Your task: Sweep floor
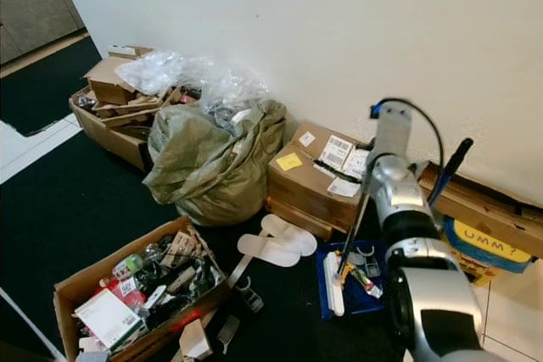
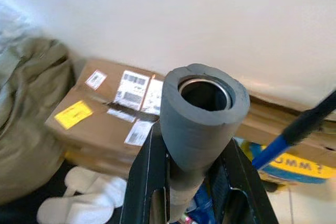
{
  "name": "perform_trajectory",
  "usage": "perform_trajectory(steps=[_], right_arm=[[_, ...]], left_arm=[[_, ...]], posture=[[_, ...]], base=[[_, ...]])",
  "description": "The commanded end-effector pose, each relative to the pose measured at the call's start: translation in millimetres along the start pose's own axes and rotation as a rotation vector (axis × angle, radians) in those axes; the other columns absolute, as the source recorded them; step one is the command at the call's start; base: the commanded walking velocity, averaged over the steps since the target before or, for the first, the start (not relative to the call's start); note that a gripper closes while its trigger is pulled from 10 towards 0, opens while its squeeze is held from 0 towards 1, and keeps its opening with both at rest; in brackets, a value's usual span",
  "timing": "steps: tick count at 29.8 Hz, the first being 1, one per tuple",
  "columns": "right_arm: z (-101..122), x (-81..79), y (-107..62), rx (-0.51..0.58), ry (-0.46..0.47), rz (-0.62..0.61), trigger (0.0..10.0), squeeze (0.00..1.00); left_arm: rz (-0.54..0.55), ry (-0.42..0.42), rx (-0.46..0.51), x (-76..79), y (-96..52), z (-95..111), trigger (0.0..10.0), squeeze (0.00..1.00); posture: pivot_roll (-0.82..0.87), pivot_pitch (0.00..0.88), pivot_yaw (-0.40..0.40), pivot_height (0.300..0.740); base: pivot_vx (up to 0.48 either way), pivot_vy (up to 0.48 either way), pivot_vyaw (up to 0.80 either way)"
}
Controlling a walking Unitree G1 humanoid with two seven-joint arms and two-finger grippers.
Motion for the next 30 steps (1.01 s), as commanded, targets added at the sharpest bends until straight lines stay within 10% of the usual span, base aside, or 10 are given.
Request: perform_trajectory(steps=[1,14,16,30], right_arm=[[6.3,12.7,0.9,0.007,-0.05,-0.065,10.0,0.0],[36.6,23.1,-1.2,0.106,0.013,-0.107,10.0,0.0],[72.0,11.9,-8.6,0.256,0.092,-0.05,10.0,0.0],[112.7,-32.3,-29.5,0.387,0.203,0.217,10.0,0.0]], left_arm=[[0.002,-0.023,-0.022,0.5,-1.0,-8.1,10.0,0.0],[-0.001,-0.029,-0.021,1.8,-0.5,-7.7,10.0,0.0],[-0.005,-0.031,-0.022,3.4,0.0,-7.4,10.0,0.0],[-0.011,-0.027,-0.022,5.8,1.1,-5.5,10.0,0.0]], posture=[[-0.06,0.094,0.0,0.74],[-0.06,0.084,-0.005,0.74],[-0.06,0.075,-0.005,0.74],[-0.07,0.059,-0.002,0.74]], base=[[0.0,0.0,0.0],[0.0,0.0,0.0],[0.0,0.0,0.0],[0.0,0.0,0.0]])
Point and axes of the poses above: a point about 5 cm out from each wrist's last joint towards the gripper, its own y axis pointing out of the wrist towards the gripper, its own z axis along the axis of the wrist's last joint, x = y × z, the point moved 5 cm from there along y, pointing out of the wrist towards the gripper, and after that the axes turned 14 degrees about -y, right-handed, at the moved point
